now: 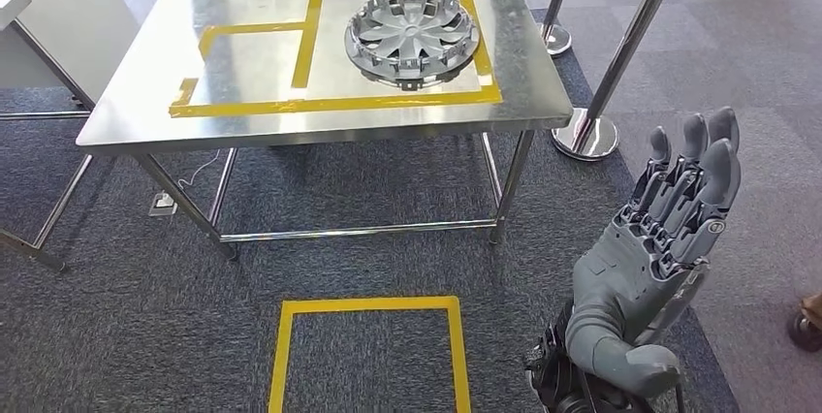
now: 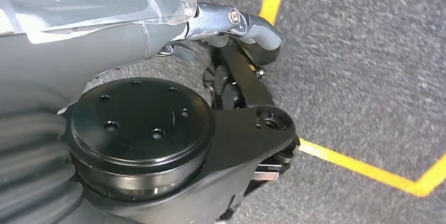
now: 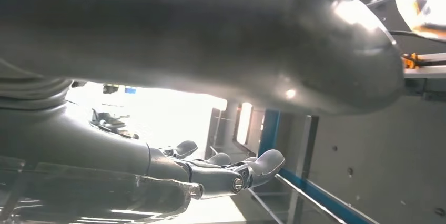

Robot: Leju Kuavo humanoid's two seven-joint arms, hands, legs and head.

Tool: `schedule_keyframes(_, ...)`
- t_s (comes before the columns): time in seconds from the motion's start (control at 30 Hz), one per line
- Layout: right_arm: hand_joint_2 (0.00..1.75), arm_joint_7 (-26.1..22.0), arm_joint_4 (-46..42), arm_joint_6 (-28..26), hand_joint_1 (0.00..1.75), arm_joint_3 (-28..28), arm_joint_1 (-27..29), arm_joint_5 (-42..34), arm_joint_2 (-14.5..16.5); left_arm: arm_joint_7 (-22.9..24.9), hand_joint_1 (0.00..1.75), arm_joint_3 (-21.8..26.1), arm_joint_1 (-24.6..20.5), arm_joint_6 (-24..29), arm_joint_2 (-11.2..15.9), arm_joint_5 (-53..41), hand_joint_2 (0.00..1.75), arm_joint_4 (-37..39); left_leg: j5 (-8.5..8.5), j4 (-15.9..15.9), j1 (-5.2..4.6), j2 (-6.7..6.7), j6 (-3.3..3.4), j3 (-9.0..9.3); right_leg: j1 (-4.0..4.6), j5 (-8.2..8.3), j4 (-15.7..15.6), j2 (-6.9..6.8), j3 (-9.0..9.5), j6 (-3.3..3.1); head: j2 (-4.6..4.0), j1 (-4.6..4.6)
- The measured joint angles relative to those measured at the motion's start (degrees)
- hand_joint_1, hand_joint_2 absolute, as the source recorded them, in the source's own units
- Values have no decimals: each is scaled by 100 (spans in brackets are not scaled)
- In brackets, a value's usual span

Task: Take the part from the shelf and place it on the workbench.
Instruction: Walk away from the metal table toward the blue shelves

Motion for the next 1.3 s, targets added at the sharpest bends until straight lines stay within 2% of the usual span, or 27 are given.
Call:
schedule_keyframes(0.03, 0, 0, 0, 1, 0, -5, 5, -1, 0, -7, 0, -3, 1, -1, 4, -2, 0, 0, 185, -134, 8, 1, 2, 152, 0, 53, 11, -2, -69, 16, 0, 1)
schedule_keyframes(0.07, 0, 0, 0, 1, 0, -9, 8, -2, 1, -12, 0, -9, 1, -3, 7, -4, 0, 0, 317, -455, 16, 1, 6, 413, 0, 101, 24, 0, -125, 37, 0, 0)
schedule_keyframes(0.1, 0, 0, -2, 1, 0, -14, 14, 1, 5, -19, 0, -21, 0, -7, 9, -11, 0, 0, 354, -900, 17, -1, 14, 743, 9, 138, 47, 3, -169, 60, 0, -1)
schedule_keyframes(0.13, 0, 0, -7, 1, 0, -21, 25, 10, 11, -29, 0, -39, -5, -14, 10, -21, 0, 0, 301, -1329, 13, -4, 29, 1043, 22, 173, 71, 4, -207, 91, 0, 2)
schedule_keyframes(0.17, 0, 0, -13, 0, 0, -31, 43, 23, 17, -44, 0, -57, -13, -23, 11, -34, 0, 0, 213, -1655, 6, -8, 51, 1257, 33, 207, 92, 3, -234, 125, 0, 2)
schedule_keyframes(0.2, 0, 0, -19, 0, 0, -40, 68, 39, 24, -57, 0, -72, -18, -33, 13, -46, 0, 0, 145, -1830, -5, -13, 81, 1352, 40, 239, 105, -3, -257, 160, 0, 6)
schedule_keyframes(0.27, 0, 0, -25, 0, 0, -65, 133, 79, 29, -78, 0, -83, -7, -58, 13, -63, 0, 0, 146, -1878, -1, -7, 175, 1307, 23, 247, 147, -9, -305, 226, 0, 8)
schedule_keyframes(0.3, 0, 0, -26, 0, 0, -79, 169, 101, 31, -82, 0, -84, 4, -69, 14, -74, 0, 0, 178, -1883, 3, 2, 226, 1277, 13, 154, 264, -5, -361, 255, 0, 14)
schedule_keyframes(0.33, 0, 0, -26, 0, 0, -96, 207, 127, 31, -85, 0, -87, 13, -78, 16, -87, 0, 0, 214, -1889, 8, 14, 275, 1241, 7, -19, 508, 3, -461, 280, 0, 17)
schedule_keyframes(0.4, 0, 0, -26, 0, 0, -132, 298, 202, 32, -86, 0, -100, 16, -80, 22, -121, 0, 0, 272, -1882, -6, 33, 326, 1169, 4, -475, 1297, 16, -758, 320, 0, 27)
schedule_keyframes(0.43, 0, 0, -26, 0, 0, -151, 356, 258, 33, -86, 0, -111, 20, -79, 25, -134, 0, 0, 297, -1878, -17, 37, 335, 1136, 5, -638, 1667, 19, -878, 328, 0, 28)
schedule_keyframes(0.47, 0, 0, -26, 0, 0, -171, 413, 319, 36, -86, 0, -124, 24, -78, 28, -146, 0, 0, 316, -1875, -26, 38, 337, 1112, 5, -699, 1856, 20, -905, 324, 0, 28)
schedule_keyframes(0.5, 0, 0, -27, 0, 0, -192, 464, 388, 43, -86, 0, -137, 28, -78, 30, -157, 0, 0, 329, -1872, -34, 38, 337, 1100, 7, -654, 1810, 21, -814, 308, 0, 28)
schedule_keyframes(0.53, 0, 0, -33, 0, 0, -216, 508, 462, 55, -86, 0, -152, 30, -77, 31, -166, 0, 0, 335, -1870, -41, 37, 335, 1101, 9, -517, 1520, 21, -604, 281, 0, 28)
schedule_keyframes(0.6, 0, 0, -63, 0, 0, -266, 576, 614, 96, -86, 0, -186, 29, -75, 28, -196, 0, 1, 335, -1860, -60, 29, 321, 1127, 21, -222, 660, 22, -78, 206, 0, 27)
schedule_keyframes(0.63, 0, 0, -83, 0, 0, -292, 608, 701, 122, -86, 0, -203, 27, -73, 27, -209, 0, 1, 334, -1844, -72, 26, 306, 1119, 27, -148, 326, 22, 99, 179, 0, 28)
schedule_keyframes(0.67, 0, 0, -101, 0, 0, -321, 644, 799, 157, -86, 0, -216, 27, -68, 28, -220, 0, 1, 336, -1823, -85, 23, 297, 1099, 33, -128, 141, 24, 182, 168, -1, 22)
schedule_keyframes(0.8, 0, 0, -148, 0, 0, -464, 771, 1187, 313, -96, 0, -240, 28, -29, 38, -241, 0, -1, 350, -1792, -82, 21, 285, 1028, 59, -141, 68, 34, 162, 174, 0, 9)
schedule_keyframes(1.1, 0, 0, -219, 0, 0, -702, 856, 1333, 537, -128, 0, -265, 27, 7, 76, -282, 0, -2, 403, -1810, -67, 18, 198, 1003, 76, -123, 98, 33, 132, 115, 0, 11)
schedule_keyframes(1.3, 0, 0, -367, 0, 0, -776, 953, 1365, 591, -134, 0, -322, 27, 20, 79, -318, 0, -2, 411, -1805, -71, 19, 191, 1000, 66, -112, 101, 33, 132, 110, 0, 13)
